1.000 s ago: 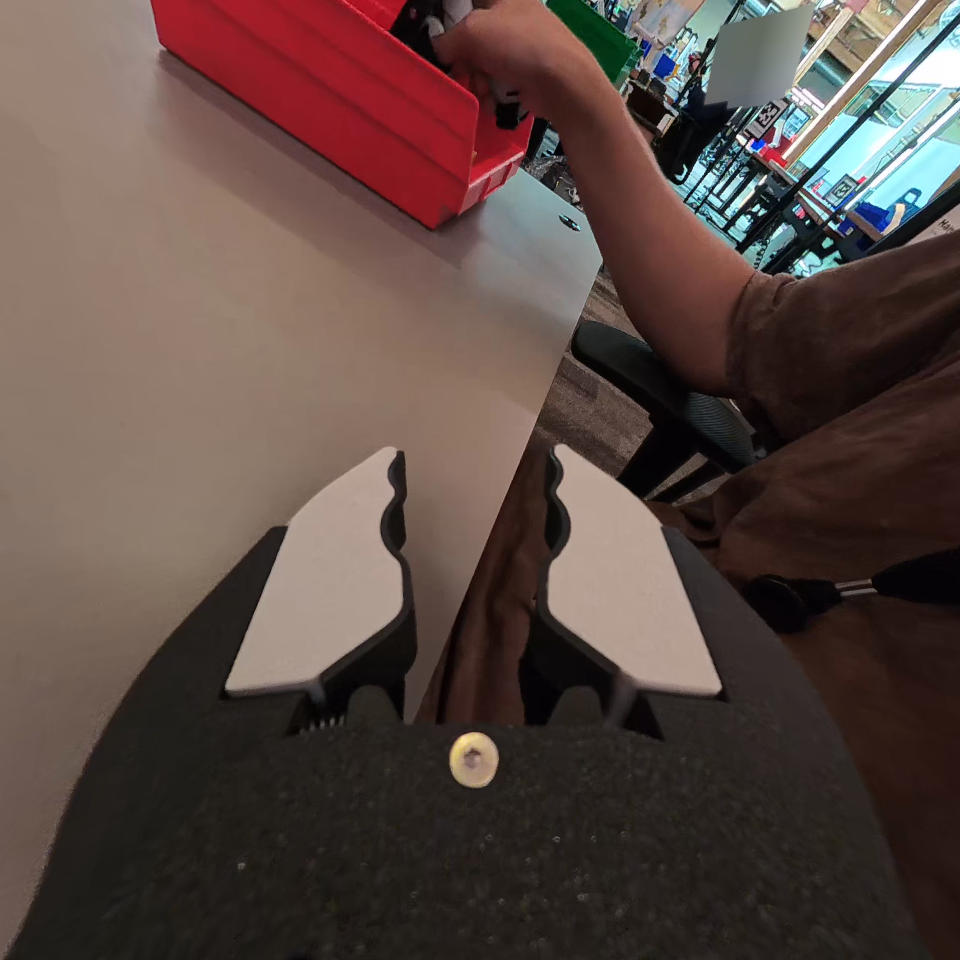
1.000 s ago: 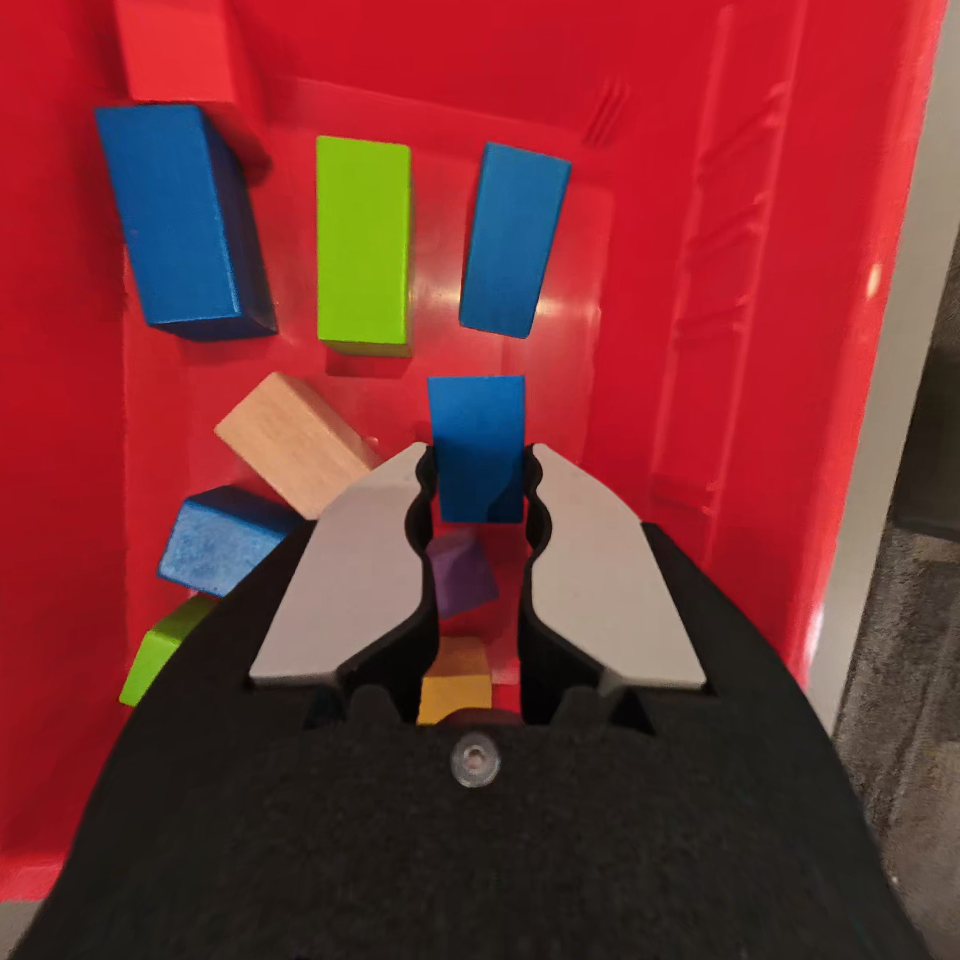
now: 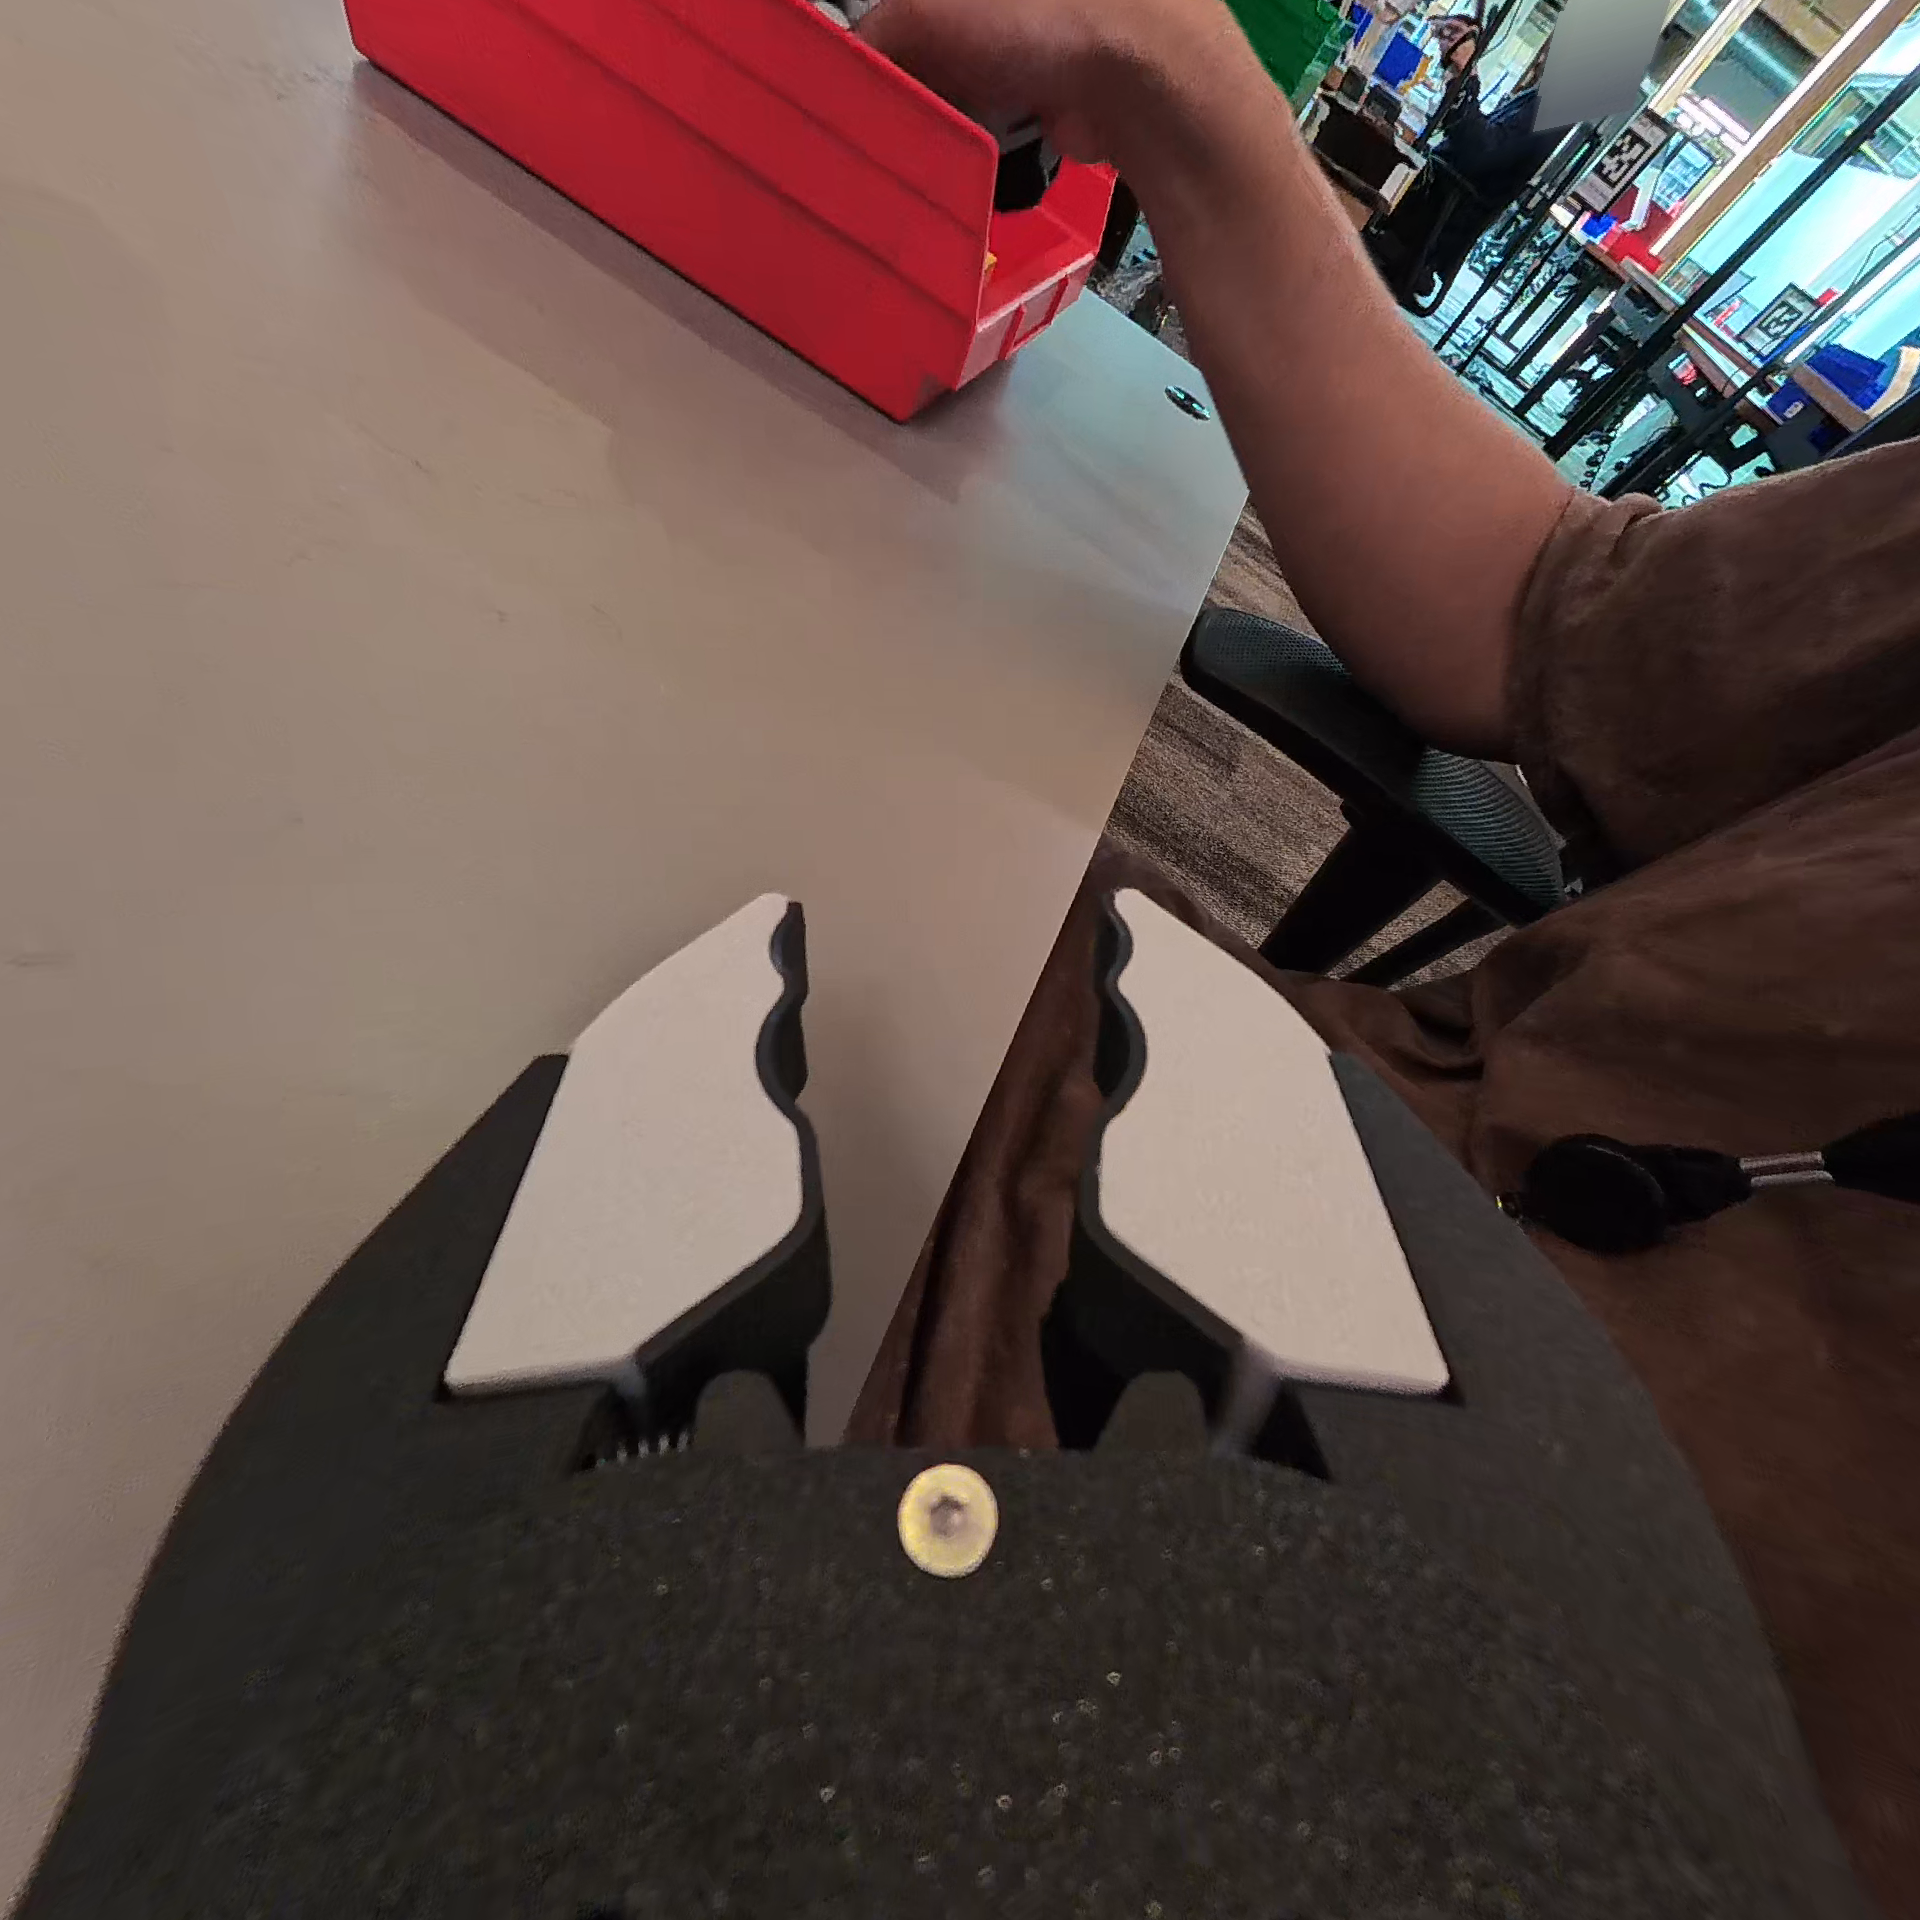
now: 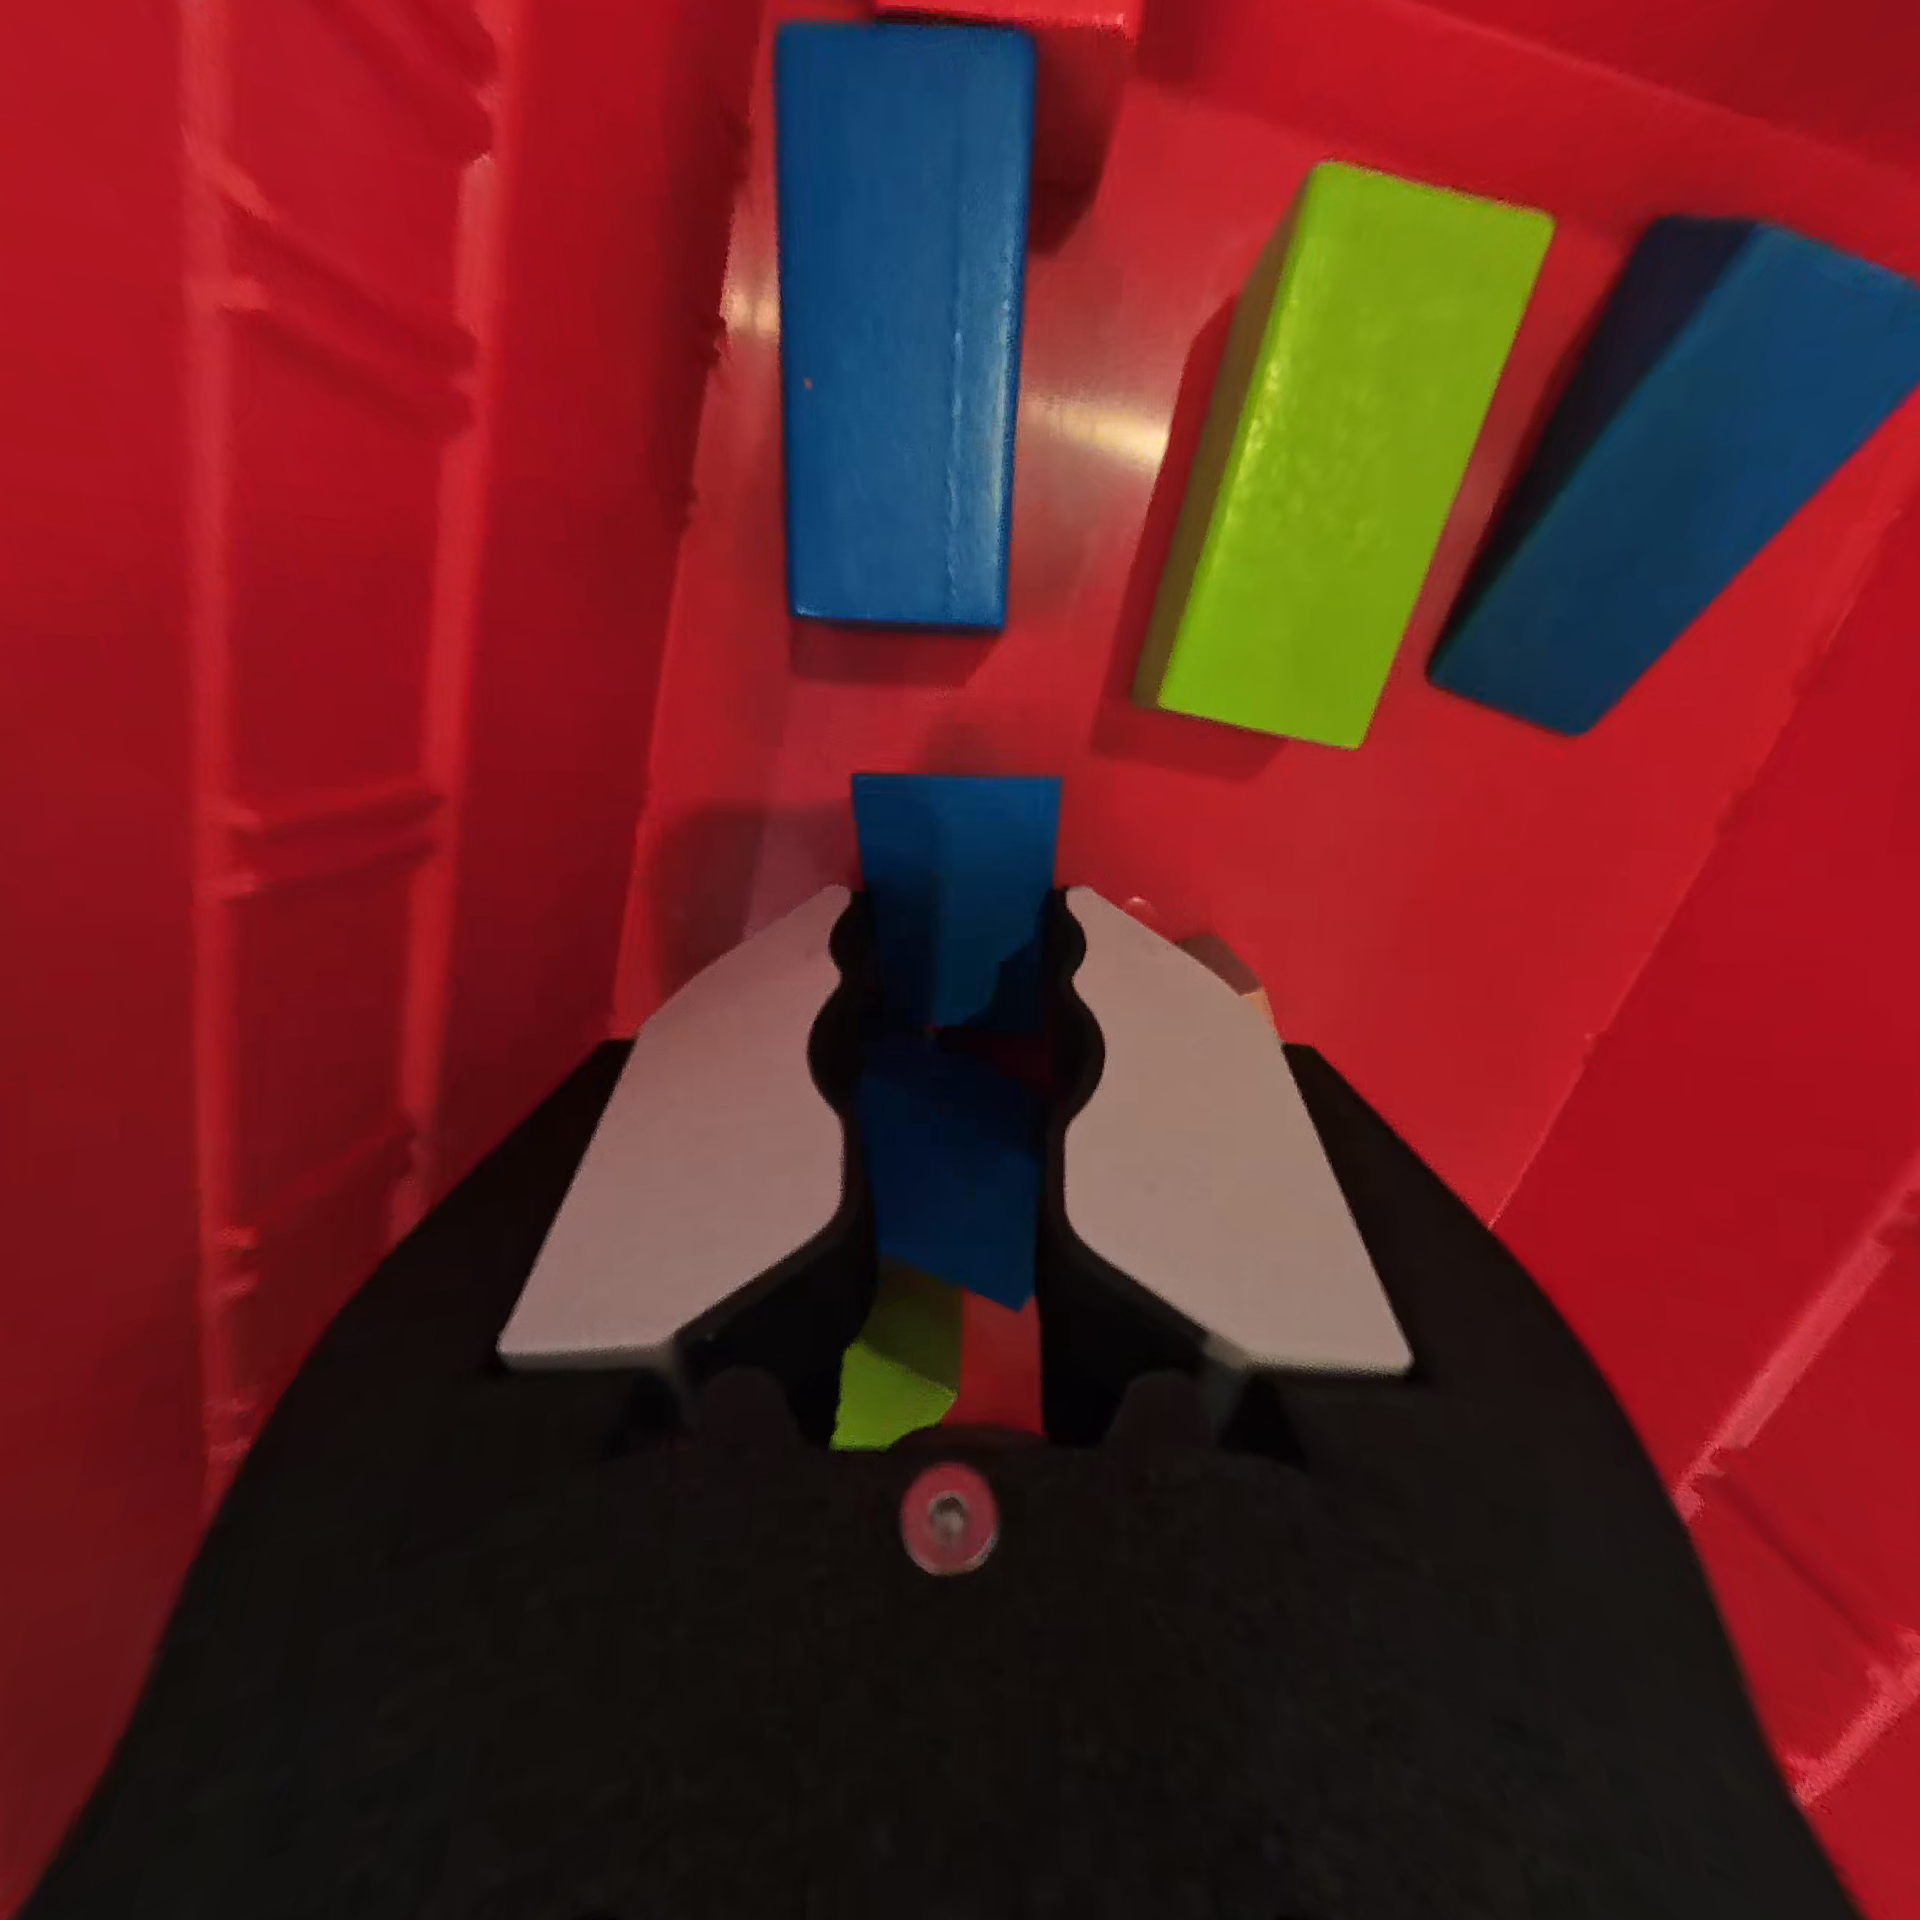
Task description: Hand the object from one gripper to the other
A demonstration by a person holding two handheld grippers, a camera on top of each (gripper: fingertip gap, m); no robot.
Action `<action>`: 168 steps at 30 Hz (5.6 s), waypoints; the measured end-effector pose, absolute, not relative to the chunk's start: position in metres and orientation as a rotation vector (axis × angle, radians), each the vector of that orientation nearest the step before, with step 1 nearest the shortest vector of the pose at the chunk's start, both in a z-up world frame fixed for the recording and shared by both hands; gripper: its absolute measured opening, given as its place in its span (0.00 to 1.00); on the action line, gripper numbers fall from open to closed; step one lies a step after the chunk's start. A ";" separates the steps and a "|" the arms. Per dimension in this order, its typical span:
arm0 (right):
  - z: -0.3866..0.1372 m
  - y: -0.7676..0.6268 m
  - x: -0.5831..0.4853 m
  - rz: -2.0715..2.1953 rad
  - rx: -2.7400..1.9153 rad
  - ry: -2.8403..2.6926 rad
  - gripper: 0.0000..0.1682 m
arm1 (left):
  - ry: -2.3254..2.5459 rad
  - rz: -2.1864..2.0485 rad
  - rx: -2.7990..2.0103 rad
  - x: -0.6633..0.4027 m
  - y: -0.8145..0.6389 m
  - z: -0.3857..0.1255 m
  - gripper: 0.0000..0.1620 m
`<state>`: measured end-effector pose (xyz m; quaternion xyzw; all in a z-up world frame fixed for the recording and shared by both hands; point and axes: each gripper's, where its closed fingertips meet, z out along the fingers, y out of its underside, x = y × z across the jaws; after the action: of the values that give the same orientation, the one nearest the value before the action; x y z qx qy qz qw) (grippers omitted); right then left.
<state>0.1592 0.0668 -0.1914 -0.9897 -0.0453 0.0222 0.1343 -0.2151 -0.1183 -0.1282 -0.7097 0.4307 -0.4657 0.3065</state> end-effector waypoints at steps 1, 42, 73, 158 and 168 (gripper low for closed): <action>-0.191 0.066 0.161 0.059 -2.862 -0.138 0.20 | 1.141 -1.226 -1.880 -0.215 -0.118 -0.129 0.33; -0.081 -0.091 0.080 0.140 -1.710 -0.062 0.29 | 0.961 -0.464 -1.855 -0.371 0.054 -0.028 0.42; -0.091 -0.080 0.041 0.467 -1.753 -0.050 0.28 | 1.696 -0.009 -2.078 -0.384 0.294 -0.180 0.23; -0.179 0.060 0.128 0.148 -2.787 -0.315 0.16 | 1.094 -0.992 -1.798 -0.229 -0.072 -0.123 0.42; -0.153 0.062 0.136 0.073 -2.696 -0.355 0.28 | 1.135 -0.958 -1.801 -0.226 -0.076 -0.127 0.45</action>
<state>0.1363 0.0617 -0.1531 -0.9692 -0.1274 0.0264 0.2090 -0.2256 -0.0759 -0.1270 -0.7096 0.4473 -0.3772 0.3925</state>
